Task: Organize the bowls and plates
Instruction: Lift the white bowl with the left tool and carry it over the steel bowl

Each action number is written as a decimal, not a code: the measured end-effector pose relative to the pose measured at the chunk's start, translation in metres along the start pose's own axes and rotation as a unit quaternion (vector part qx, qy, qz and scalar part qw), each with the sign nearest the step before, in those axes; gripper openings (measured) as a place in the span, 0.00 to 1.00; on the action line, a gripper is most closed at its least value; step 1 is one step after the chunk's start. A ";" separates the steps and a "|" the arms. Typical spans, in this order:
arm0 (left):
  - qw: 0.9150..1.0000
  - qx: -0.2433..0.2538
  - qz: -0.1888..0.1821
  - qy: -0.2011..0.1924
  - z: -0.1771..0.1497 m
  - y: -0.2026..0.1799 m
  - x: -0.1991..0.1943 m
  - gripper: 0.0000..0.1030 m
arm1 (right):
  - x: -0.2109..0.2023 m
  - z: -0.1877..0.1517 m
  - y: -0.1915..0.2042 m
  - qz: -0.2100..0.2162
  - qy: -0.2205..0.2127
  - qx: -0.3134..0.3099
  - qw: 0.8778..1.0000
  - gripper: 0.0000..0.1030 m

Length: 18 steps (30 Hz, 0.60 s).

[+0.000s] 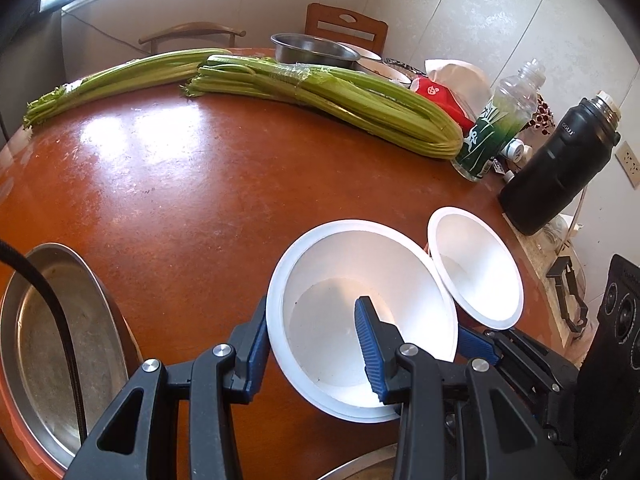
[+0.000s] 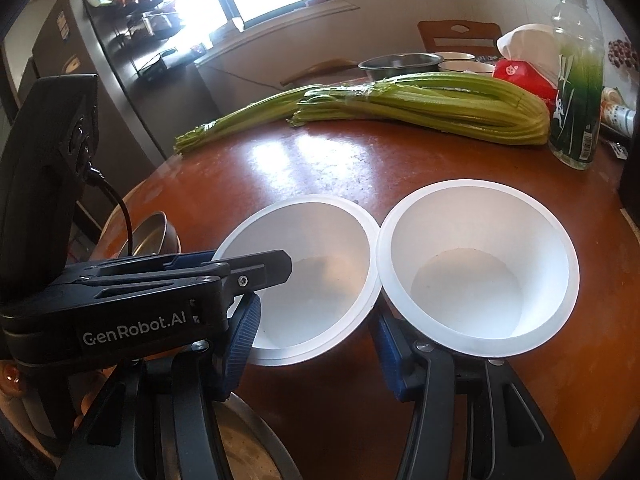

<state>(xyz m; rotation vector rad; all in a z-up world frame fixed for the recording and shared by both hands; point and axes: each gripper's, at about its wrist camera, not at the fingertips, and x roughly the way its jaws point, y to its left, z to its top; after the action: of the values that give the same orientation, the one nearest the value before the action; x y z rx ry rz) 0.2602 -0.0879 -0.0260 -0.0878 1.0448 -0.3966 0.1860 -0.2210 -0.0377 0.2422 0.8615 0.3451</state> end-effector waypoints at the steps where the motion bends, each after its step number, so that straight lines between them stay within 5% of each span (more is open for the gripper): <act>1: 1.000 0.000 0.000 -0.002 0.000 0.000 -0.001 0.39 | -0.001 0.000 0.001 -0.001 -0.001 -0.001 1.000 0.55; 18: 0.998 0.013 0.003 -0.055 -0.013 -0.007 -0.052 0.39 | -0.032 0.002 0.025 0.010 -0.032 -0.023 0.999 0.55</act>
<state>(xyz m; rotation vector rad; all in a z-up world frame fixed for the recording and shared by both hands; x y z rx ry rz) 0.2246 -0.0744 0.0123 -0.0828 0.9309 -0.3954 0.1629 -0.2113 -0.0056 0.2184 0.7886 0.3727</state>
